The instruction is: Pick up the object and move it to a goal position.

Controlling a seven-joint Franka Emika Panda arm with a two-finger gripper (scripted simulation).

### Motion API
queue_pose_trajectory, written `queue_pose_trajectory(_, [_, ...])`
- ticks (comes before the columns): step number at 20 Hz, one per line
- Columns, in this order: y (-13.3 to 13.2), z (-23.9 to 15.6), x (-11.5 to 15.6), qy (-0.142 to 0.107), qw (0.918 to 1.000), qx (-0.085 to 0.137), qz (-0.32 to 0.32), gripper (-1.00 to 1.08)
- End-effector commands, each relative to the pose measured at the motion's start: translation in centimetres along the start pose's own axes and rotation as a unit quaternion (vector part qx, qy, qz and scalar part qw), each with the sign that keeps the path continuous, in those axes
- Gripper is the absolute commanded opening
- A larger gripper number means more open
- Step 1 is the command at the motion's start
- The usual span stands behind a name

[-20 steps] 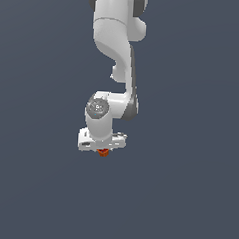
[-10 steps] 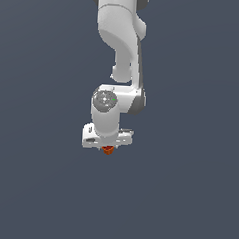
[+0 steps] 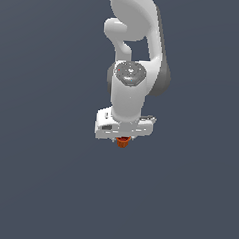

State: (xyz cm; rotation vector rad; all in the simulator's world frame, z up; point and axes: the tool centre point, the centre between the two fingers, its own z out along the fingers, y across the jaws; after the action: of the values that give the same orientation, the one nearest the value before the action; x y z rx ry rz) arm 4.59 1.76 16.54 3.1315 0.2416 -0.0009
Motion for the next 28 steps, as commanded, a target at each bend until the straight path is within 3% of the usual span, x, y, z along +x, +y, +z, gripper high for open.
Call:
queue_pose_trajectory(1, [-1.7,-2.7,0.4,0.000,1.0000,0.000,0.000,-1.00])
queue_pose_trajectory(16, [-10.7,-16.9,3.3,0.000,1.0000,0.000,0.000,-1.00])
queue_pose_trajectory(28, [-13.8,-21.8,4.6,0.000,1.0000,0.000,0.000,-1.00])
